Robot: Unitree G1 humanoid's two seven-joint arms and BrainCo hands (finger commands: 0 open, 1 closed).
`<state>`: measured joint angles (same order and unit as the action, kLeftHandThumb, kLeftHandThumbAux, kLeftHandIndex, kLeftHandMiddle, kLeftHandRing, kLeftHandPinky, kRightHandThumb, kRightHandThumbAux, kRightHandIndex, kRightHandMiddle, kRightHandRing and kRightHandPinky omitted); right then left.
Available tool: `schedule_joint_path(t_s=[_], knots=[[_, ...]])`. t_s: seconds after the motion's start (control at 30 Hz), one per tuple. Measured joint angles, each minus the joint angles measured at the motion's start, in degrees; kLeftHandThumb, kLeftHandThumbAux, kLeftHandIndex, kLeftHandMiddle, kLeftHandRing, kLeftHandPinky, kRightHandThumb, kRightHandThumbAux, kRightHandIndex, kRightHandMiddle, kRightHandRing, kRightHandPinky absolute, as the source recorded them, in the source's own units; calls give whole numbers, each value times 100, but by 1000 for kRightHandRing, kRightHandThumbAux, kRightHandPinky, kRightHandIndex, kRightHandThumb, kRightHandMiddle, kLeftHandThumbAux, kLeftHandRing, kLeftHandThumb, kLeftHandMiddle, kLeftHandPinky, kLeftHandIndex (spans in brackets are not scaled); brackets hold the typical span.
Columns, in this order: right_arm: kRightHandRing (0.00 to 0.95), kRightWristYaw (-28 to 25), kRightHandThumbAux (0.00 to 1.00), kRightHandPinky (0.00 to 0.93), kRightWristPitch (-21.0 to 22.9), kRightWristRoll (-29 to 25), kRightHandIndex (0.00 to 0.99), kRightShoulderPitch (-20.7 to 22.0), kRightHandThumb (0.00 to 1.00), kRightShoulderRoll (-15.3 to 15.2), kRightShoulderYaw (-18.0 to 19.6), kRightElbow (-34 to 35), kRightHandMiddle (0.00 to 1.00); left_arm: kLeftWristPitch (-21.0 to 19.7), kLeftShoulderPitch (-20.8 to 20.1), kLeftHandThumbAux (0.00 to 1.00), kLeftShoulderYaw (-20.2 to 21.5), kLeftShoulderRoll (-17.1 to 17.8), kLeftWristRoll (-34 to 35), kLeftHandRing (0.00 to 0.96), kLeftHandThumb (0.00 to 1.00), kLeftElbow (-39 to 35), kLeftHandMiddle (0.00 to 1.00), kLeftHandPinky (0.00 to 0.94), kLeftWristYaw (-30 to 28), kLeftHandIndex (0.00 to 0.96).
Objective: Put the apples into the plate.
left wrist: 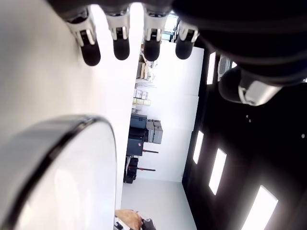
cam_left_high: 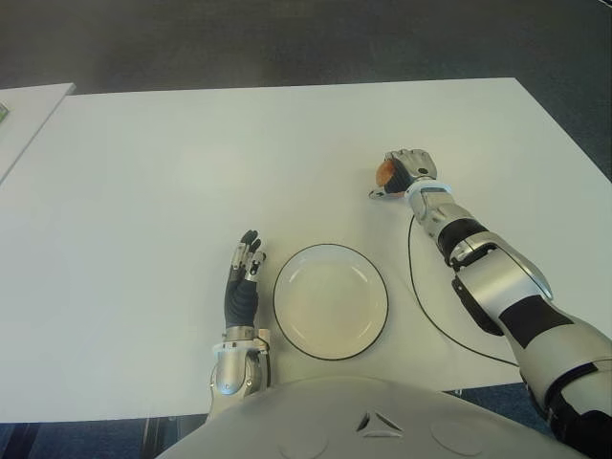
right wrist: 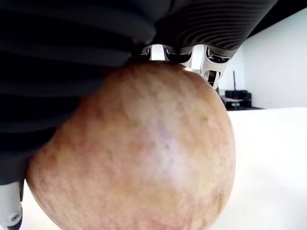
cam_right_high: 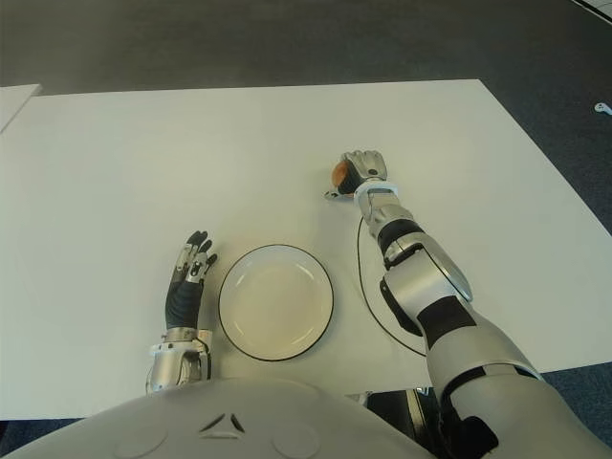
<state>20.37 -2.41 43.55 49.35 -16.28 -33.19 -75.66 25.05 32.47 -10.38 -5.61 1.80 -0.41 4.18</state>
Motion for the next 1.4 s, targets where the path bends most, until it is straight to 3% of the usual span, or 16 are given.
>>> schedule_joint_path(t_s=[1.1, 1.4], knots=[[809, -290, 724, 807, -75, -147, 439, 7, 707, -90, 128, 90, 821, -26, -38, 301, -86, -3, 204, 26, 92, 35, 47, 65, -45, 41], [809, -452, 723, 810, -87, -365, 439, 146, 707, -84, 371, 39, 823, 36, -60, 303, -92, -4, 168, 30, 95, 74, 50, 62, -44, 47]])
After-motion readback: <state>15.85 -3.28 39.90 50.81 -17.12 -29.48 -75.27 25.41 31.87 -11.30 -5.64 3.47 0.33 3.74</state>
